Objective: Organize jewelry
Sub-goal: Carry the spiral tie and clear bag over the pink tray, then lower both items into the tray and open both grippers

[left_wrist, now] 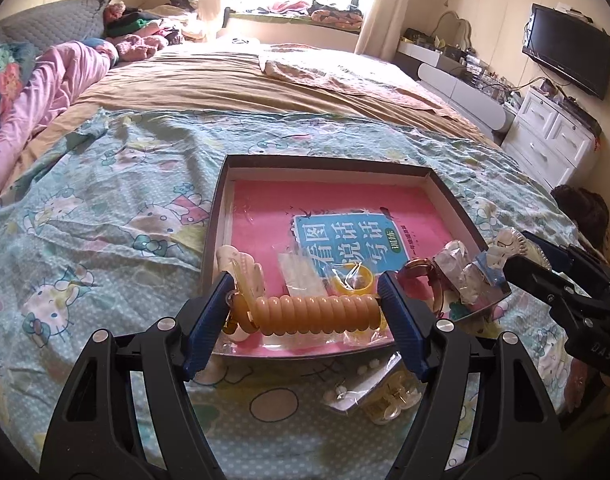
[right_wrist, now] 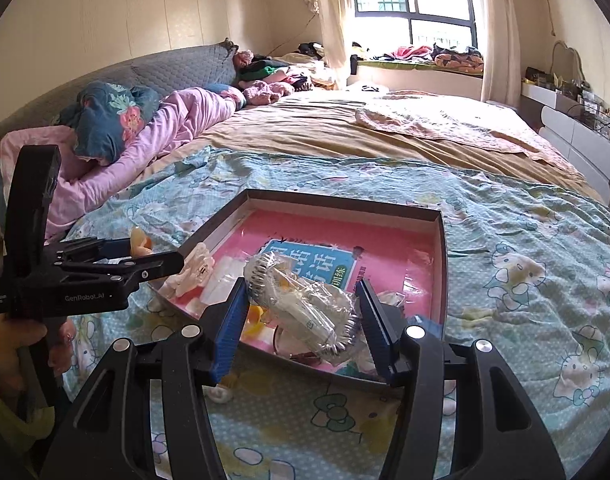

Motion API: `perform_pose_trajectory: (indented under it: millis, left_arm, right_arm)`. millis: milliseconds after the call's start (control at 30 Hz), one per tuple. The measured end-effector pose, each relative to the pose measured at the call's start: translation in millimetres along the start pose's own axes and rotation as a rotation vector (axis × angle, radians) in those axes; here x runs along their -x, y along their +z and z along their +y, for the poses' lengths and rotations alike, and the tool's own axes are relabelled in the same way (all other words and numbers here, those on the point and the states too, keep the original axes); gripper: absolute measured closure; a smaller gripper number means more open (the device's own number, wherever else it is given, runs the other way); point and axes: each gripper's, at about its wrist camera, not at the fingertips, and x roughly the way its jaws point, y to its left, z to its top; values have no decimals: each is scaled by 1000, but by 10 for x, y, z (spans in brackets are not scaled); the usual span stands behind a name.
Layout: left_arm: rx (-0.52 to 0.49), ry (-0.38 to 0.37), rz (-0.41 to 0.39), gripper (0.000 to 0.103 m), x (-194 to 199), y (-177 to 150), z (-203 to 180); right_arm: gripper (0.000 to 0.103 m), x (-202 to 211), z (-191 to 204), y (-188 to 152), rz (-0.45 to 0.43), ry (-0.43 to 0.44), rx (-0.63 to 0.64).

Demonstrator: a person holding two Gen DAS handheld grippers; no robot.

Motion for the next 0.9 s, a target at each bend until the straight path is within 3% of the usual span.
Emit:
perform_pose_trajectory:
  millis: [900]
  left_arm:
    - [-4, 25, 71, 37, -561, 16, 144]
  right_arm:
    - [50, -713, -108, -94, 117, -64, -23]
